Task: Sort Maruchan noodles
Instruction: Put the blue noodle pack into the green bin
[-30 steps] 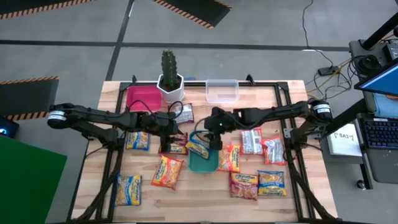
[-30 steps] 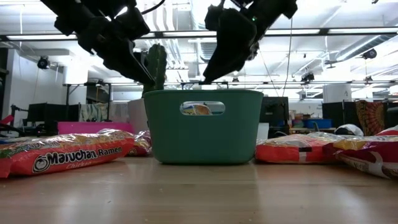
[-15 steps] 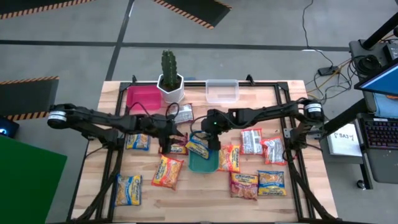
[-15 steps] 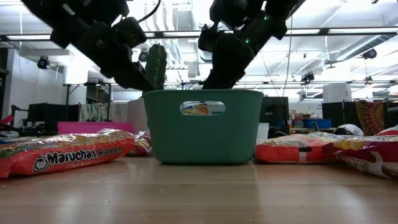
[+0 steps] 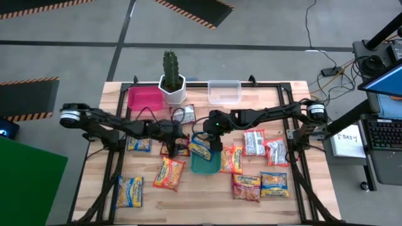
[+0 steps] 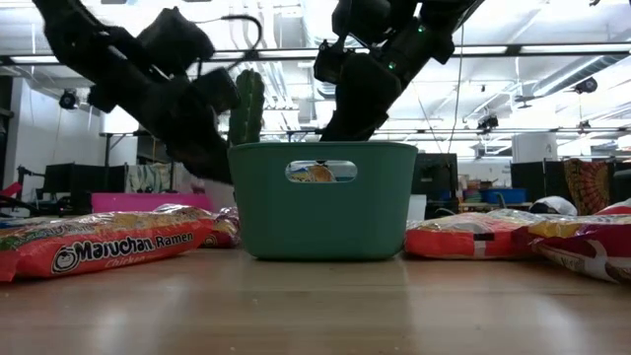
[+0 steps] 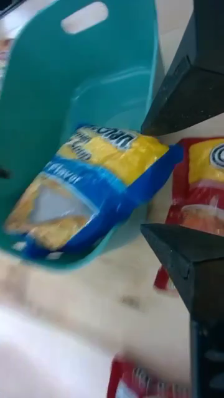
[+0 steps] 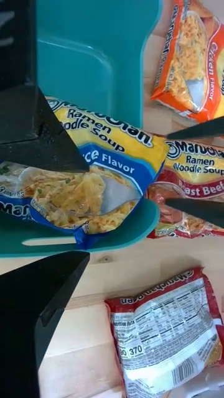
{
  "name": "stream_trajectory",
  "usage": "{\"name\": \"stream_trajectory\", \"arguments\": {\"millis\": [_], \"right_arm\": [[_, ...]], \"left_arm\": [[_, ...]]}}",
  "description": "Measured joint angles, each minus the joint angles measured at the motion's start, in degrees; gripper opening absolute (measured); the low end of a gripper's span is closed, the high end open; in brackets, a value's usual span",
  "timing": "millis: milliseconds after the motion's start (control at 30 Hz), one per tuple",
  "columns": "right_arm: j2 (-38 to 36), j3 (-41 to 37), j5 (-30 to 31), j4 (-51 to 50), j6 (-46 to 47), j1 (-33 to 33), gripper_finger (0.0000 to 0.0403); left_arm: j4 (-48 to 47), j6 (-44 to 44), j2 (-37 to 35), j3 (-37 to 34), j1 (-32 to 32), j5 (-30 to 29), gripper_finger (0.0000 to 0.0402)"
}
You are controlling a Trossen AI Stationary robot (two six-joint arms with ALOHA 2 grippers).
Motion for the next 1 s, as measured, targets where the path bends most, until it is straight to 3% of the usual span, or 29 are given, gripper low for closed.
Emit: {"name": "stream_trajectory", "arguments": {"millis": [167, 400, 567, 800, 1000], "right_arm": [[0.0, 0.0, 0.0, -0.1, 0.7, 0.0, 0.0207], [-0.1, 0.0, 0.0, -0.2, 1.0, 0.0, 0.0207], [-0.1, 0.0, 0.0, -0.2, 1.1, 0.0, 0.0208], [-0.1, 0.0, 0.0, -0.5, 3.3, 0.0, 0.0208], [-0.1, 1.3, -0.1, -3.5, 4.0, -0.4, 0.0208]], "left_arm": [[0.1, -0.4, 4.4, 2.2, 0.0, 4.4, 0.0224], [-0.1, -0.1, 5.5, 3.1, 0.2, 6.1, 0.0199], [-0.1, 1.0, 4.4, 3.2, 0.3, 5.6, 0.0143], [-0.5, 3.7, 4.5, 4.7, 0.3, 5.6, 0.0017], [-3.2, 6.7, 4.5, 7.6, 0.3, 4.9, 0.0009]]}}
